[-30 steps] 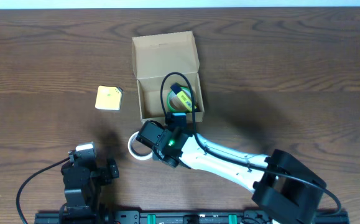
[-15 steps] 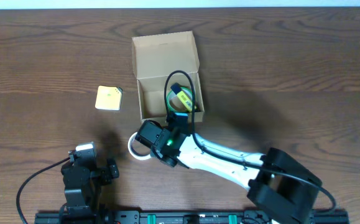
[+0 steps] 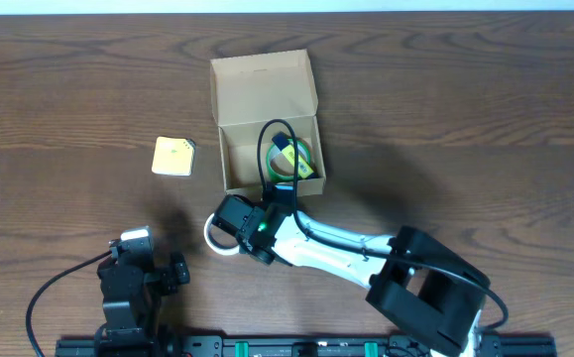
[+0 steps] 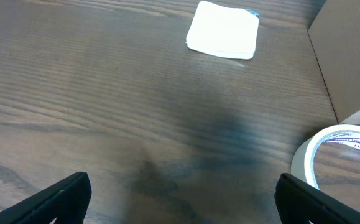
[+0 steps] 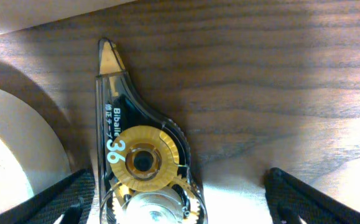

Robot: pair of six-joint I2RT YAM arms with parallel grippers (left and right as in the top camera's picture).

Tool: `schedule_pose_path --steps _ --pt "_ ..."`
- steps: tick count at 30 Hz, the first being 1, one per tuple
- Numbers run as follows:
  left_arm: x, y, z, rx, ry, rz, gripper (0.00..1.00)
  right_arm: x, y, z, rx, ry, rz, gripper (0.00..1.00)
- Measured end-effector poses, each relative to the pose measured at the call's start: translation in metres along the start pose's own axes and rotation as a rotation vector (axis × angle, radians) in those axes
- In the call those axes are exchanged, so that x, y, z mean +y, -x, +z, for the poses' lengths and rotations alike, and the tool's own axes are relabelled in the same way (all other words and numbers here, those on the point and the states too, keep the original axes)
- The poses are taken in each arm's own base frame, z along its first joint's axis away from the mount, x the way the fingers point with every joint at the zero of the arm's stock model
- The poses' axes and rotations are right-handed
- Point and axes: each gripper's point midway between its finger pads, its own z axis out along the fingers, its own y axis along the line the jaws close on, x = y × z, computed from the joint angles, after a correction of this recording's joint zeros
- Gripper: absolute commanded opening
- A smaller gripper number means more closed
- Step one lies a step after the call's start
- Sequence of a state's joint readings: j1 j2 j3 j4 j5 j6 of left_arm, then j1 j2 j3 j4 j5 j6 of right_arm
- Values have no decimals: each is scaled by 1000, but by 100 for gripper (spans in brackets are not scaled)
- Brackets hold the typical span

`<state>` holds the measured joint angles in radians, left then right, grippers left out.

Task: Pack container
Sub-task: 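Move the right gripper to the correction tape dispenser and grasp it, then carry the correction tape dispenser into the box and release it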

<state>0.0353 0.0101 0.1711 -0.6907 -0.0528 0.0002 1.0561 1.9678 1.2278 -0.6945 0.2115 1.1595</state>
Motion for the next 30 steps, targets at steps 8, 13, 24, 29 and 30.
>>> schedule_pose_path --steps 8,13,24,29,30 --pt "0 0 0 0 0 0 95 1 0 0 1 1 -2 53" --pt "0 0 0 0 0 0 95 1 -1 0 8 5 -20 42" --pt "0 0 0 0 0 0 95 2 -11 -3 66 9 -89 25" --pt "0 0 0 0 0 0 95 -2 -21 -11 127 -29 -146 23" --pt "0 0 0 0 0 0 95 1 -23 -14 132 -25 -157 22"
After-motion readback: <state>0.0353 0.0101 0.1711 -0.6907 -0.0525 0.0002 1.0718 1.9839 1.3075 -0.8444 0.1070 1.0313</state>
